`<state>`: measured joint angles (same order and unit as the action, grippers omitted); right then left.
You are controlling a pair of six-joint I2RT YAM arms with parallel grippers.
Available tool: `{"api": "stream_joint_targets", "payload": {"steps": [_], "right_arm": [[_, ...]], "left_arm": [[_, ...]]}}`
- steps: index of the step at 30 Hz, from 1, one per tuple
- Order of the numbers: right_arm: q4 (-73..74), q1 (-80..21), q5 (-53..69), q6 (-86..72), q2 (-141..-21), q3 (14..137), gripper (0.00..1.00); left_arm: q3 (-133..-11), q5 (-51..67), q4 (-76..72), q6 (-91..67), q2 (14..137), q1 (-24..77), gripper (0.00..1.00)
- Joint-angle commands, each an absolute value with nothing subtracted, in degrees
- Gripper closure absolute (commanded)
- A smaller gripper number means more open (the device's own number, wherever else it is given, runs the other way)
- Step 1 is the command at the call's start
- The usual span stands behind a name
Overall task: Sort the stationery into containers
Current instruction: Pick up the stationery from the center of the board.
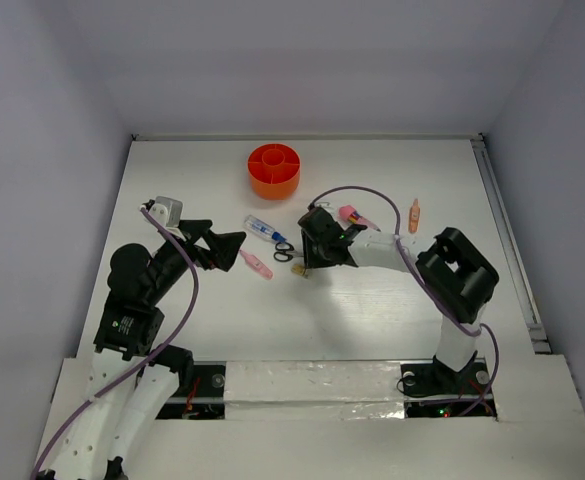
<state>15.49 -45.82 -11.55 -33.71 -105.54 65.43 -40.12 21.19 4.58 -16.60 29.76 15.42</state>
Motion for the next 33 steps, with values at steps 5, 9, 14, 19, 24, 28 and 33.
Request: {"api": "stream_joint_targets", "payload": {"steps": [5, 9, 14, 19, 24, 28, 33], "right_arm": [[16.6, -46.8, -14.5, -34.1, -107.8, 68.3, 0.7], [17.0, -46.8, -16.0, -33.4, -104.5, 66.4, 0.85], [15.4, -46.8, -16.0, -30.0, -99.1, 67.4, 0.91], [7.6, -44.7, -17.0, -23.2, -98.9, 74.5, 0.92], [-6.4, -41.5, -14.9, -21.7, -104.7, 83.0, 0.93], [-15.4, -40.2, -18.1, -21.6, -110.8, 89.7, 0.93], [-22.3, -39.6, -22.9, -22.3, -116.5, 94.2, 0.93]], "left_arm": [[-40.8, 21.1, 3.1, -16.6, 29.2, 15.7, 0.01], [-40.9, 21.2, 2.7, -16.7, 29.4, 15.7, 0.01], [-41.0, 20.8, 2.8, -16.7, 29.7, 15.7, 0.01], [-41.1, 20.4, 2.9, -16.7, 30.1, 15.7, 0.01], [-41.2, 20.0, 3.1, -16.5, 30.8, 15.7, 0.01], [-41.2, 20.1, 3.3, -16.5, 31.8, 15.7, 0.01], [-41.3, 20.0, 3.3, -16.4, 32.2, 15.7, 0.01]]}}
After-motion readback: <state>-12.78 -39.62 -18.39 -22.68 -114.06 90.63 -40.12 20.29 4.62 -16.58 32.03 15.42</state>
